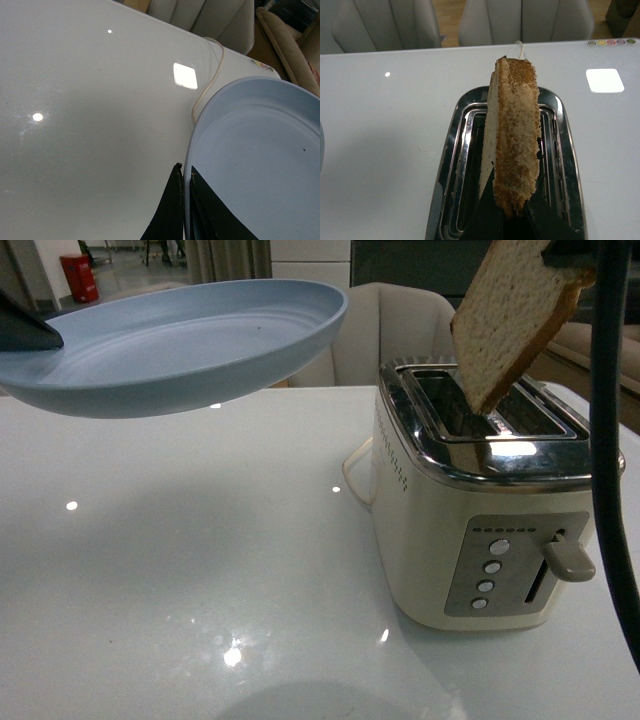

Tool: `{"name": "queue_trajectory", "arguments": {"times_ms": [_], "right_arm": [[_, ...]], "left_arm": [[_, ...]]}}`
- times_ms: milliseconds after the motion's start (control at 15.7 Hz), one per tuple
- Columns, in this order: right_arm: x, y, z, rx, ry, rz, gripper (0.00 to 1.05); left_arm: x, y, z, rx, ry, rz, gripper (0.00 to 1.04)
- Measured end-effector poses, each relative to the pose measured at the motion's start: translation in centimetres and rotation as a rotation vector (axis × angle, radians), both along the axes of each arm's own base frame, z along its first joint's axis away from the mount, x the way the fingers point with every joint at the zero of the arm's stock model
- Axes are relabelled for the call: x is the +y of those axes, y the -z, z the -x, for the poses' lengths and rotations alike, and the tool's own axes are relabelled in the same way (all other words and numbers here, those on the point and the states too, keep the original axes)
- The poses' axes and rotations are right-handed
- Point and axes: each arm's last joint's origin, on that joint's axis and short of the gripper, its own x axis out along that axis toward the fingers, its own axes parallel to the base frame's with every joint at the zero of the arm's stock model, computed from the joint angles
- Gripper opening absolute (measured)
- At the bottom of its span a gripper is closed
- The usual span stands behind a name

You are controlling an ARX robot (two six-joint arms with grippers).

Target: Left arm holds plate, right arm toasts bread

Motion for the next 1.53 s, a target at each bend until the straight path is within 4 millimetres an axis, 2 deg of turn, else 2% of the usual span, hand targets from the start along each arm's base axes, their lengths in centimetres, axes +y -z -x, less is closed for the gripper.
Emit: {"name": "queue_trajectory", "arguments": {"times_ms": [255, 766, 830, 1340, 1532], "right_arm": [[0.6, 1.7, -0.8, 0.082, -0.005, -0.056, 0.03], [1.5, 2.0, -2.9, 0.232, 0.011, -0.080, 0.03], [1.6, 2.2, -3.2, 0.245, 0.020, -0.071, 0.09], [1.6, 1.9, -3.6, 0.233, 0.026, -0.076, 0.99], [1.1, 0.9, -3.3, 0.187, 0.031, -0.092, 0.98]], "left_arm": [[0.0, 0.0, 0.0, 0.000, 0.000, 0.000, 0.02], [0.0, 0.0, 0.0, 0.000, 0.000, 0.000, 0.02], [0.0, 0.0, 0.0, 0.000, 0.000, 0.000, 0.02], [0.0, 0.0, 0.0, 0.000, 0.000, 0.000, 0.02], [0.0, 0.0, 0.0, 0.000, 0.000, 0.000, 0.02]]}}
